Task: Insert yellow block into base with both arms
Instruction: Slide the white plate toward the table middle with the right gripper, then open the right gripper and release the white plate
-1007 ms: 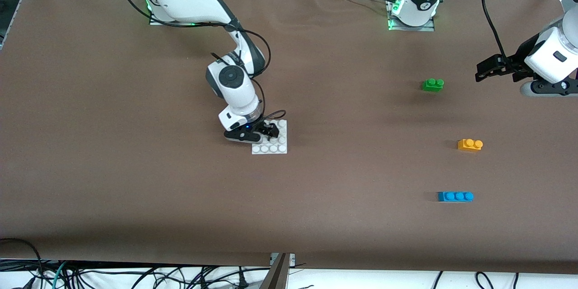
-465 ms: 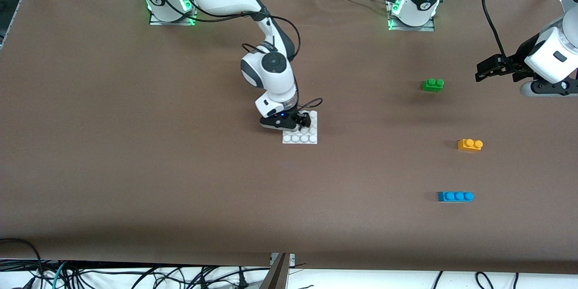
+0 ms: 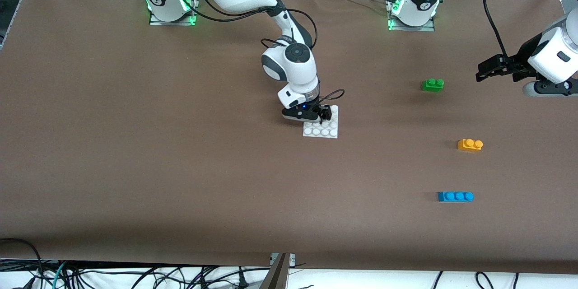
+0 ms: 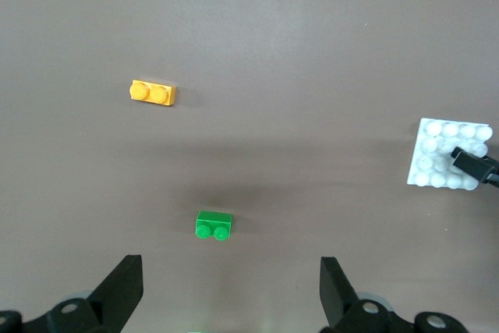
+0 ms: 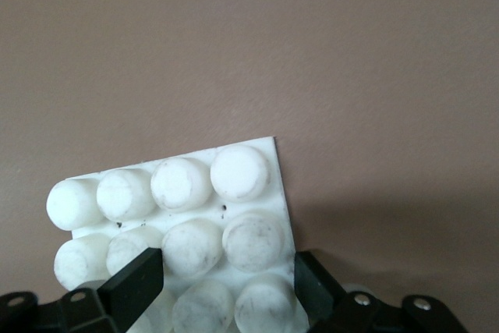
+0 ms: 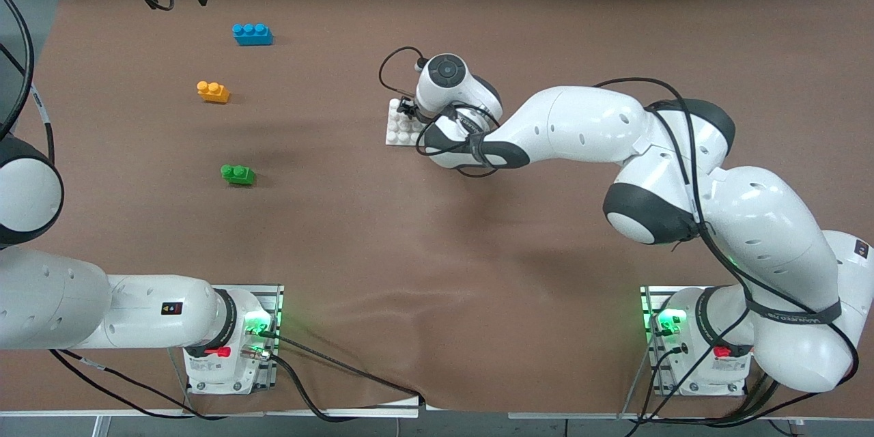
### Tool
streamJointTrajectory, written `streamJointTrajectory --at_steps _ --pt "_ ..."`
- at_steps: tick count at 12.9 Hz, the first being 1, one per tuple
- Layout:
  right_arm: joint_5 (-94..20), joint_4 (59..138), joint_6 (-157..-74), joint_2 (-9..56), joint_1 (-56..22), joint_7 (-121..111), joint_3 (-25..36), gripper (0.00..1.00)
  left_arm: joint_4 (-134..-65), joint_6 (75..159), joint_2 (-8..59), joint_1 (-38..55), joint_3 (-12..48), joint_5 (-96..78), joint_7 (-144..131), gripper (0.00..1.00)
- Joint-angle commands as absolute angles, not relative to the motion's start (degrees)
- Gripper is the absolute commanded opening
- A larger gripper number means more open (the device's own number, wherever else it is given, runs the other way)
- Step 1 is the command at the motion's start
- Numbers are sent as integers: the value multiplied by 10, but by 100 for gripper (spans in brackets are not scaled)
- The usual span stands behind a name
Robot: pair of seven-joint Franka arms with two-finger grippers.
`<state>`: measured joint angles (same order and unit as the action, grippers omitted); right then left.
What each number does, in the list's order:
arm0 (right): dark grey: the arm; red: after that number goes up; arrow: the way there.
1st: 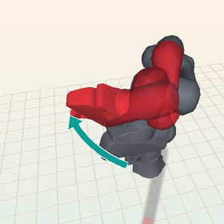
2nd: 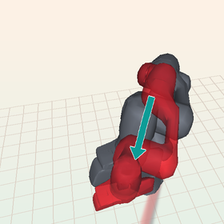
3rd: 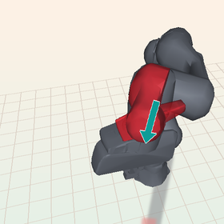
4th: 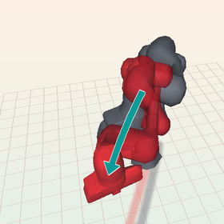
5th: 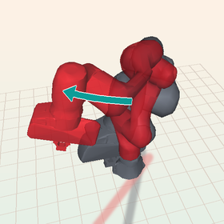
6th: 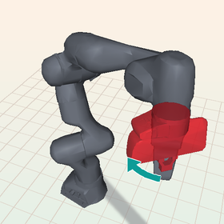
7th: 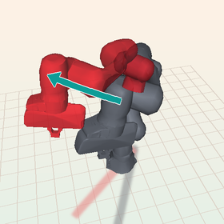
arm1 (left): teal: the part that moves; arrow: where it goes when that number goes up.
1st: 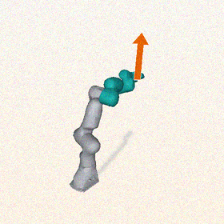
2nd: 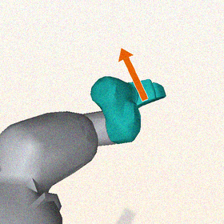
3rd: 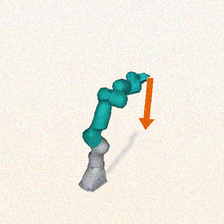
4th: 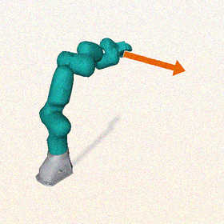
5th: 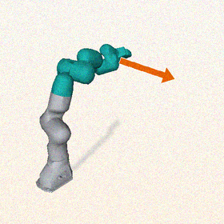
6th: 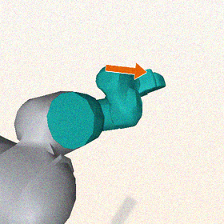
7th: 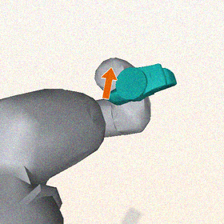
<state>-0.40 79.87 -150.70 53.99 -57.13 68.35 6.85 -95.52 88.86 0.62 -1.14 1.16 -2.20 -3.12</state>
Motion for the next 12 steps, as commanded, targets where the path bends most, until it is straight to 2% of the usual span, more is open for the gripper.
streamJointTrajectory --at_steps 1,9,11,12 --pt "-5 772 -1497 564 -587 698 72 78 -940 875 13 -18 15 -36 -29 100" --pt "14 771 -1497 549 -580 684 70 80 -940 875 13 -18 15 -36 -29 100" --pt "13 771 -1497 541 -577 674 69 81 -940 875 13 -18 15 -36 -29 100" --pt "12 771 -1497 534 -572 673 67 85 -940 873 13 -18 15 -36 -29 100"
